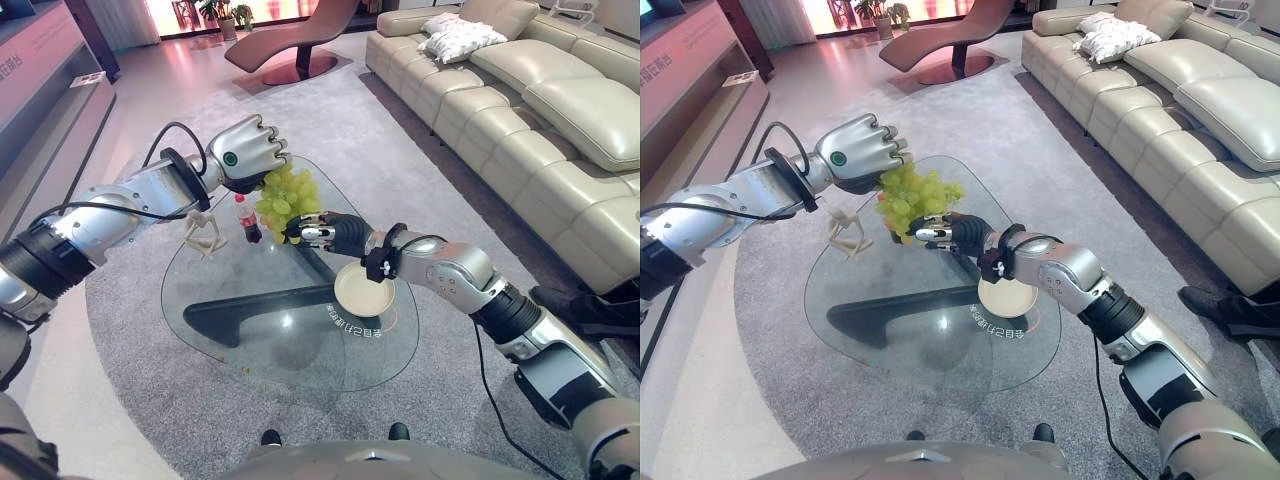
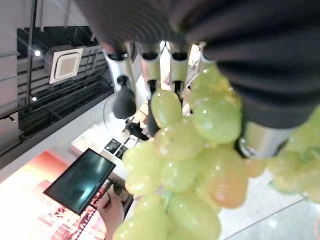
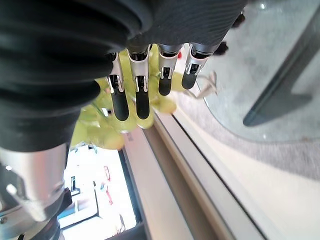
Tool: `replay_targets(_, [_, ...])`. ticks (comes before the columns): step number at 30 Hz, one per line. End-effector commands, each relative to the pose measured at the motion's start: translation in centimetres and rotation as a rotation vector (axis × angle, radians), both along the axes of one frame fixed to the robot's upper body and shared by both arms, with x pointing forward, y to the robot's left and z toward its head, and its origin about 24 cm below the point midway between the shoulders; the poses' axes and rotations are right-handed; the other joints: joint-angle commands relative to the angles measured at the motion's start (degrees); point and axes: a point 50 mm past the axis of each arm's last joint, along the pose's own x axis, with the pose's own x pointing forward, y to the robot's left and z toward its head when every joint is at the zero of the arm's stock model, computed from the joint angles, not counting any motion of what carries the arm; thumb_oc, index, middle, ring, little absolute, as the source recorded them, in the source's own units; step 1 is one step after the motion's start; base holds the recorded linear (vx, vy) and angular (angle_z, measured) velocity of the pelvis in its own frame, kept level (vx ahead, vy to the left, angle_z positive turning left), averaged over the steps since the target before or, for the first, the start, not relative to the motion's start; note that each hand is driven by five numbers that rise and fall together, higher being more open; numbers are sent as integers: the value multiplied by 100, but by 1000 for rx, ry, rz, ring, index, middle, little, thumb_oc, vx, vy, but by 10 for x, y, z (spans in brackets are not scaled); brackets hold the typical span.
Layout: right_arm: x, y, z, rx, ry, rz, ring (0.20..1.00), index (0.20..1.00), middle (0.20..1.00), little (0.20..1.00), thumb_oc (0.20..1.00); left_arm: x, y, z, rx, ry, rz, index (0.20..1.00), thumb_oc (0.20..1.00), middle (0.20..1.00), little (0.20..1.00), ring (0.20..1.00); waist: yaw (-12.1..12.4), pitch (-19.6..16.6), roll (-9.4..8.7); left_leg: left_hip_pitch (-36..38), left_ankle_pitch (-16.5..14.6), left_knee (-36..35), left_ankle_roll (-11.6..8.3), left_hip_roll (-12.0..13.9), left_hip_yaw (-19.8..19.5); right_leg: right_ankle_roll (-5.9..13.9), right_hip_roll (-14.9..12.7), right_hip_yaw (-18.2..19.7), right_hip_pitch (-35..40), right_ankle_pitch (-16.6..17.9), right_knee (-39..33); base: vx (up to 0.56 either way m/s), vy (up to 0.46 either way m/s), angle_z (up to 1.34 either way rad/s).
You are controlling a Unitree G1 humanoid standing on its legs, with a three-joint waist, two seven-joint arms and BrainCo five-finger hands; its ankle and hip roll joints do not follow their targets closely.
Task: Pick up fruits into the plate
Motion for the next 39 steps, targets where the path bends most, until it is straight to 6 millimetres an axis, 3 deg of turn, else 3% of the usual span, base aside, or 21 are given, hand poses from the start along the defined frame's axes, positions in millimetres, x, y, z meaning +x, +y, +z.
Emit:
replay_targets(1, [8, 10, 51, 57, -273, 4, 1000, 1000, 1000, 1000, 1000, 5, 11, 33, -27, -140, 60, 200, 200, 200, 200, 200, 53, -122, -164, 19, -646, 191, 27, -51, -14, 184, -226, -365, 402, -542, 132, 31, 23, -2])
replay_targets(10, [4, -3, 46, 6, -238, 53, 1000, 1000, 1000, 1000, 1000, 4, 30, 48, -53, -212, 135, 200, 200, 200, 200, 200, 59, -125, -166, 38, -643, 182, 18, -53, -16, 192, -224, -356, 422, -558, 158, 0, 0, 0])
replay_targets(16, [1, -13, 54, -14, -294, 106, 1000, 1000, 1000, 1000, 1000, 2, 46, 61, -73, -266, 178, 200, 200, 200, 200, 200, 55, -118, -180, 59, -625, 156, 7, -26, -2, 201, -225, -365, 424, -560, 172, 0, 0, 0])
replay_targets(31, [-14, -13, 66, -37, -404, 247, 1000, 1000, 1000, 1000, 1000, 7, 72, 58, -108, -275, 294, 200, 200, 200, 200, 200, -14, -118, -208, 66, -573, 115, -7, 0, -19, 199, -180, -273, 413, -560, 177, 1, 1, -1])
replay_targets(39, [-10, -17, 76, -15, -504, 131, 1000, 1000, 1000, 1000, 1000, 5, 67, 55, -136, -266, 256, 200, 200, 200, 200, 200, -36, -106, -182, 85, -587, 111, -6, 11, 4, 208, -194, -274, 424, -548, 153, 0, 0, 0])
